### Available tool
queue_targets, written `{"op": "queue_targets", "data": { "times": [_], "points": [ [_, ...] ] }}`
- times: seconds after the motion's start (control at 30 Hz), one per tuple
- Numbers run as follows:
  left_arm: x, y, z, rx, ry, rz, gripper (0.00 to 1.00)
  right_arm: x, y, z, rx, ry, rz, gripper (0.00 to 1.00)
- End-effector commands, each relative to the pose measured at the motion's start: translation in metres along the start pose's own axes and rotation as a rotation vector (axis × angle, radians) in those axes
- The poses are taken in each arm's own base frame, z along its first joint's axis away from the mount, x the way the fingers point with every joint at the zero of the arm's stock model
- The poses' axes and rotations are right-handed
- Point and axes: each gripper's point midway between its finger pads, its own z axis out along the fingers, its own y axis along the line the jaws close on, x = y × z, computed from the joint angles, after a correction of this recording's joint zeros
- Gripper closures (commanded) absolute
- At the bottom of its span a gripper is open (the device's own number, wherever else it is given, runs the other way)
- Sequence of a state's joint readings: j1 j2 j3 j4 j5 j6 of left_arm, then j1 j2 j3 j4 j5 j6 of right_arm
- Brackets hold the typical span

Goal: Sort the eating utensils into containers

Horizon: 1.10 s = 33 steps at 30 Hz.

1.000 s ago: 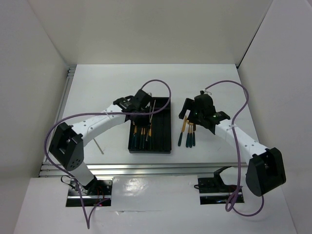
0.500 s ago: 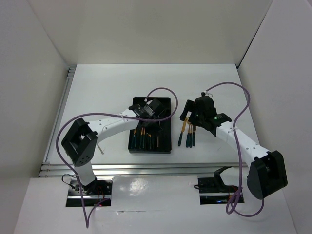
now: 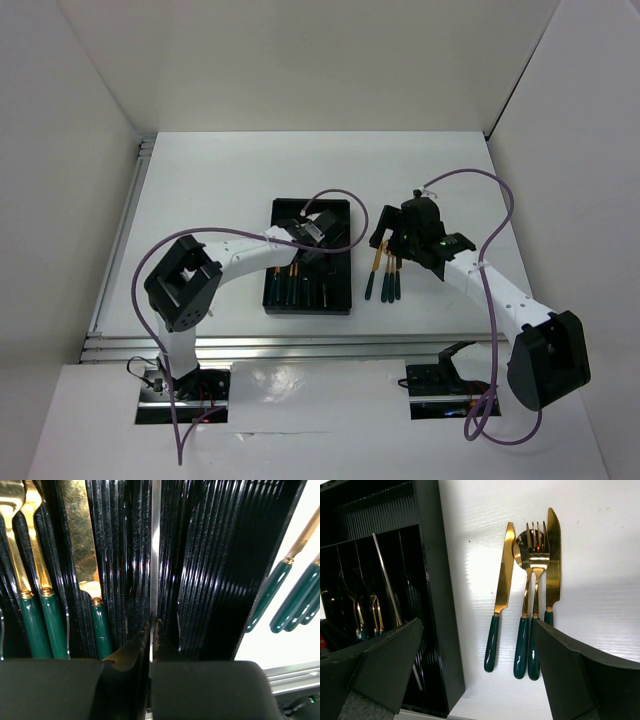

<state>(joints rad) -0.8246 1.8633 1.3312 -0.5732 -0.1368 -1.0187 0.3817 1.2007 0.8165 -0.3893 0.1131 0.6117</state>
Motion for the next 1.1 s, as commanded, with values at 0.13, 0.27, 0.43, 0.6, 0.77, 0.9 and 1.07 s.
{"op": "queue_targets", "data": {
  "times": [0.13,0.27,0.43,0.6,0.77,0.9,1.07],
  "points": [
    [0.0,-0.01,0.006,0.007,-0.013,0.05,1.0,-0.004,-0.003,-0.005,0.005,-0.019,0.0,0.0],
    [0.004,-0.01,0.005,0.002,-0.004,0.06,1.0,-0.002,-0.004,-0.003,0.011,-0.012,-0.001,0.0],
    [0.003,-0.01,-0.007,0.0,-0.023,0.067,1.0,0.002,-0.005,0.0,0.009,0.001,-0.002,0.0],
    [0.006,-0.004,-0.014,-0.002,-0.022,0.067,1.0,0.004,-0.002,0.002,-0.006,0.012,-0.002,0.0],
    [0.007,-0.005,-0.019,0.011,-0.018,0.057,1.0,0.005,-0.001,0.002,-0.013,0.018,-0.002,0.0],
    [0.014,-0.002,-0.016,0.015,0.005,0.071,1.0,0.005,-0.001,0.002,-0.013,0.018,-0.002,0.0],
    [0.014,-0.01,-0.021,0.05,0.019,0.09,1.0,0.006,0.001,0.001,-0.021,0.023,-0.002,0.0]
  ]
}}
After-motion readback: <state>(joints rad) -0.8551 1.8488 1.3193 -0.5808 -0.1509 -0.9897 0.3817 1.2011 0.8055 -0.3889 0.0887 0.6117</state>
